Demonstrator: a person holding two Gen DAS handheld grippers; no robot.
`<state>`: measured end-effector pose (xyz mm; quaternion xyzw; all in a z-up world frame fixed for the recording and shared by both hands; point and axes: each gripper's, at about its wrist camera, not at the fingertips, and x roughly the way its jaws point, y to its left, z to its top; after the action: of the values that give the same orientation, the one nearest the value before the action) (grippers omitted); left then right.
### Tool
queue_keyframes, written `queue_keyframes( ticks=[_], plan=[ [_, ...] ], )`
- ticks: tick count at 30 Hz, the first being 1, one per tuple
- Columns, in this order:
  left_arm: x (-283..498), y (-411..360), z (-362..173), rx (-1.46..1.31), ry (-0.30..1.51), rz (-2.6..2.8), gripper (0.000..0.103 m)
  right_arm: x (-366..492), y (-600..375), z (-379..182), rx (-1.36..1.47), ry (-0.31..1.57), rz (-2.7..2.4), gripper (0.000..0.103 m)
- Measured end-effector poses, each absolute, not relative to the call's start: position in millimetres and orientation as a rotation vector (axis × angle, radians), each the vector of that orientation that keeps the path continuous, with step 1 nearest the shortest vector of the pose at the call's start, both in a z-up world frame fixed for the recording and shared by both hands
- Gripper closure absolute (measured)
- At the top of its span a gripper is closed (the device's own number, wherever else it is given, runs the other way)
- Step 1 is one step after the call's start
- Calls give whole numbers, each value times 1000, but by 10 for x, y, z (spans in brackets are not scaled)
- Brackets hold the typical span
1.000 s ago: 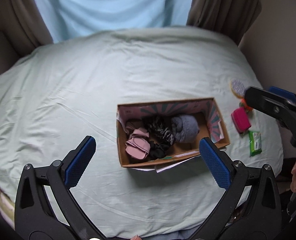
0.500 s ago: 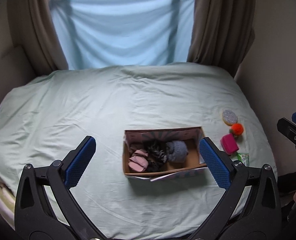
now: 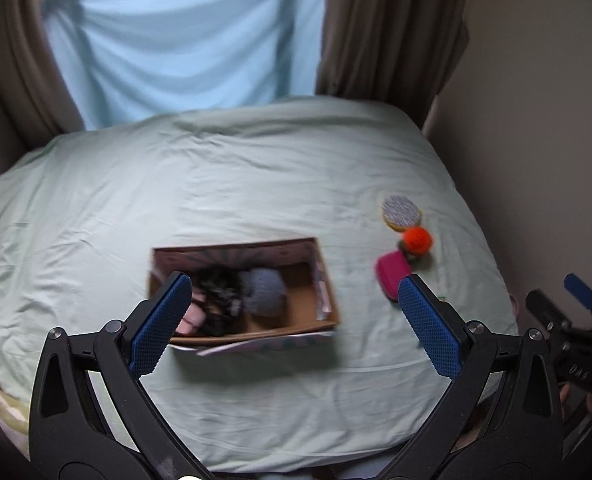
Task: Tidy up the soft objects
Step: 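Lift both tools away from the box, then grasp the pink pouch with the left tool while the right tool grasps the green wipes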
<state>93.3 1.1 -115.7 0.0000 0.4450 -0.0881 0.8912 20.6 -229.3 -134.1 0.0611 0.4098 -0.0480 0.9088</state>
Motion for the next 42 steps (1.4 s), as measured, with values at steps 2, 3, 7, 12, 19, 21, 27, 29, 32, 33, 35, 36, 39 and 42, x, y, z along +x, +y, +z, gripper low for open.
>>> queue_keyframes(
  ticks=[2, 3, 7, 12, 19, 21, 27, 29, 32, 33, 35, 36, 39, 42],
  plan=[
    [1043, -219, -1302, -12, 963, -198, 0, 232, -2495, -1488, 146, 883, -107, 0],
    [1098, -324, -1380, -15, 981, -205, 0, 254, -2601, -1574, 160, 905, -111, 0],
    [1397, -871, -1857, -12, 1077, -237, 0, 340, -2920, -1894, 216, 963, -99, 0],
    [1760, -1421, -2446, -5, 1194, -265, 0, 492, -3233, -2425, 269, 1058, -70, 0],
    [2286, -2089, -3335, 26, 1349, -302, 0, 740, -3470, -3183, 351, 1170, -46, 0],
    [2392, -2218, -3561, 34, 1390, -309, 0, 823, -3493, -3396, 354, 1193, -48, 0],
    [2664, -2516, -4180, 47, 1486, -307, 0, 1000, -3524, -3970, 377, 1264, -57, 0],
    [2722, -2584, -4363, 57, 1506, -301, 0, 1039, -3498, -4103, 369, 1276, -60, 2],
    [2771, -2649, -4591, 77, 1532, -292, 0, 1095, -3450, -4277, 366, 1300, -53, 10],
    [2779, -2659, -4652, 81, 1539, -288, 0, 1107, -3432, -4327, 368, 1306, -48, 16],
    [2789, -2663, -4756, 74, 1547, -275, 1, 1126, -3391, -4412, 368, 1322, -36, 27],
    [2791, -2664, -4788, 69, 1551, -273, 1, 1136, -3365, -4450, 361, 1332, -34, 31],
    [2805, -2677, -4897, 64, 1561, -272, 22, 1139, -3303, -4514, 340, 1342, -37, 41],
    [2813, -2702, -4923, 78, 1550, -275, 29, 1150, -3244, -4562, 301, 1364, -57, 59]
  ],
)
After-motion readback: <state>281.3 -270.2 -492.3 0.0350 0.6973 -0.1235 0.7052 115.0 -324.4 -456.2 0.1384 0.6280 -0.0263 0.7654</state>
